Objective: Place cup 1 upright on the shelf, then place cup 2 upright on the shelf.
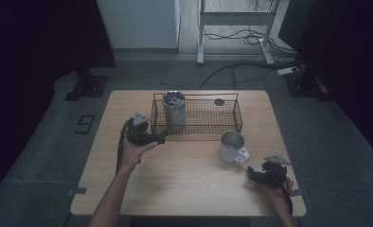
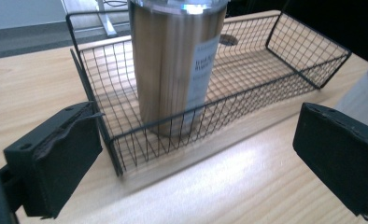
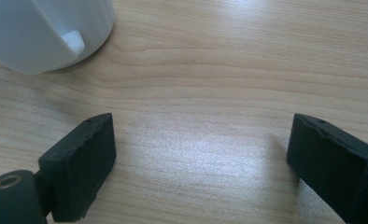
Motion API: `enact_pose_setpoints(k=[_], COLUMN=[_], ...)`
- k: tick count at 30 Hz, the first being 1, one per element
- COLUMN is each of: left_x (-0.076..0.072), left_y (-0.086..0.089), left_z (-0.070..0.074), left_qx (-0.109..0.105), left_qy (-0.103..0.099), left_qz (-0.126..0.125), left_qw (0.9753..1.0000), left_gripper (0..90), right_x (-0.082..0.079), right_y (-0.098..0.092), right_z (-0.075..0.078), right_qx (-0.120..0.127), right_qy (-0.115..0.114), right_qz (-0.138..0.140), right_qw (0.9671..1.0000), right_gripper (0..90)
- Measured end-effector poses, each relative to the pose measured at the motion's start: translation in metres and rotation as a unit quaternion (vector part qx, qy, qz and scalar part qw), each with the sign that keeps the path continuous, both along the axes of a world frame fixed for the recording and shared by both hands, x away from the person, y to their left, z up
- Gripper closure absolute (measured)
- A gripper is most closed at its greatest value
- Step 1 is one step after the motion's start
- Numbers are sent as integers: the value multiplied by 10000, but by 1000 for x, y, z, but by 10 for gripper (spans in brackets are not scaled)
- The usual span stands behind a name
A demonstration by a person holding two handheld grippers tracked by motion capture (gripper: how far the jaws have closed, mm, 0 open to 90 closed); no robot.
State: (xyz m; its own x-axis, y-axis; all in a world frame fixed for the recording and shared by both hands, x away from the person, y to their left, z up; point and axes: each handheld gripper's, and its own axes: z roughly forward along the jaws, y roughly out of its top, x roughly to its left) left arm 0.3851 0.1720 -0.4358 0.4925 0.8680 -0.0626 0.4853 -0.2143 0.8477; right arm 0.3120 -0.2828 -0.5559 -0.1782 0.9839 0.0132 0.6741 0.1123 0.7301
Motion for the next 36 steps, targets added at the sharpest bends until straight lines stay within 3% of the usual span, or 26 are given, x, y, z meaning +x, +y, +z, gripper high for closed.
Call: enact_pose_setpoints(k=[3,10,16,23,26,36], left_x=[-10,-24,-43,-56,-58,-62], left_y=[5,12,20,25,29,33], left_z=[-12,-30,-52,-70,-76,-79], left_qx=[157,195,212,242,281,218], left_qy=[-28,30,202,376,485,520], left_qz=[27,28,1,-8,-22,15], left_qw=[9999,9998,9996,9990,9984,9984], left_gripper=[13,16,20,25,26,33], right_x=[0,0,0,0,0,0], right_y=[0,0,0,0,0,0], right_z=[0,0,0,0,0,0], right_qx=[3,6,10,11,11,18], right_qy=[-5,-17,-23,-24,-25,-26], right_qz=[-17,-43,-42,-35,-33,-31], right_qw=[10000,10000,10000,10000,10000,10000], right_gripper=[87,95,100,101,102,105])
